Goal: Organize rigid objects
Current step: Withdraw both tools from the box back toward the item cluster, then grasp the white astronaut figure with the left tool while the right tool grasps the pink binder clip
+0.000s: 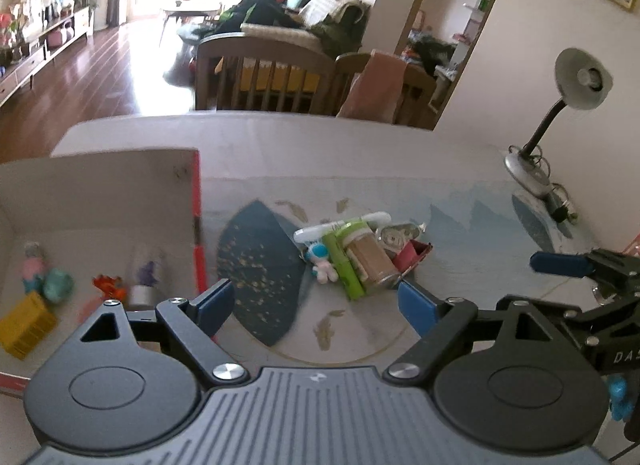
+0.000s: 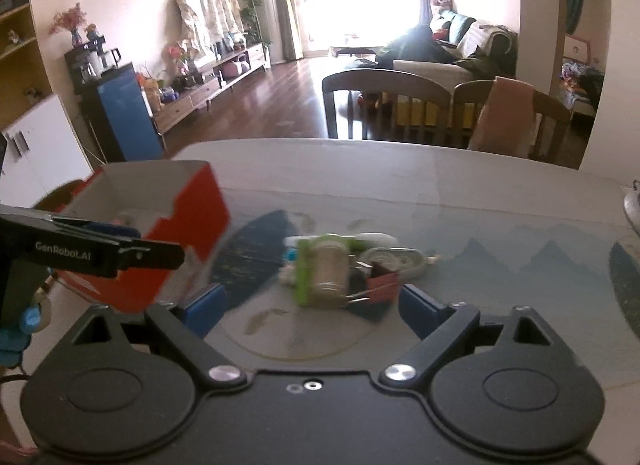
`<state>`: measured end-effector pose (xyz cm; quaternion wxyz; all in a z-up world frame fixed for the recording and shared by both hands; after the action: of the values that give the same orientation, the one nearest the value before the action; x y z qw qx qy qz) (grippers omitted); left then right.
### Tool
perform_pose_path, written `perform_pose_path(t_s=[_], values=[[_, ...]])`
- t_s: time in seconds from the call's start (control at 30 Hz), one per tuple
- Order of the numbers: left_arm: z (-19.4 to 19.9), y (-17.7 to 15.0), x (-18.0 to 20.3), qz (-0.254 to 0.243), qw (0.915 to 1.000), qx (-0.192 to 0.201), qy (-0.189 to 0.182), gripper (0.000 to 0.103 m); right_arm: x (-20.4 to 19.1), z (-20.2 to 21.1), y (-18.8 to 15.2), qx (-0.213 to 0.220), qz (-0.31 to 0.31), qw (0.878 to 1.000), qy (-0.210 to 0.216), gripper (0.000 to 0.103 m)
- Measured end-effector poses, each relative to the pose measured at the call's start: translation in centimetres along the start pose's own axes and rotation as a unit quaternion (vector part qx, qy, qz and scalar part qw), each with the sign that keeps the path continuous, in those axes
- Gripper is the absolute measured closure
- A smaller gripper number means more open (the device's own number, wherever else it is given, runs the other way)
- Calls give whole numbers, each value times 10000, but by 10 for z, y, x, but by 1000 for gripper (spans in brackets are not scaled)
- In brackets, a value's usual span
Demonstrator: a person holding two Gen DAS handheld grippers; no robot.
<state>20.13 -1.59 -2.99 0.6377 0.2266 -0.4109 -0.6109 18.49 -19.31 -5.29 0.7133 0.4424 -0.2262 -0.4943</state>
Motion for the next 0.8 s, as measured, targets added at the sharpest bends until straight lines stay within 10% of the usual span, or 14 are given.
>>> perform_pose_path(t_s=[0.8], values=[[-120,-28,28,53,9944,-238,1027,14,60,-97,-21,-341,454,9982,-199,28]])
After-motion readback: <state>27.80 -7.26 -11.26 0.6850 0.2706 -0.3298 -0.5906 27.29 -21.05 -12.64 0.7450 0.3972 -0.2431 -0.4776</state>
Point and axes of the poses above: each gripper's, at about its wrist camera, not at the fingertips, and z roughly against the way its jaws point, x to its right, y to its top, the point moved 1 cm from there along -z, roughly the way its jaws point, and after that the axes turned 13 degrees about x, right-handed, at the moved point
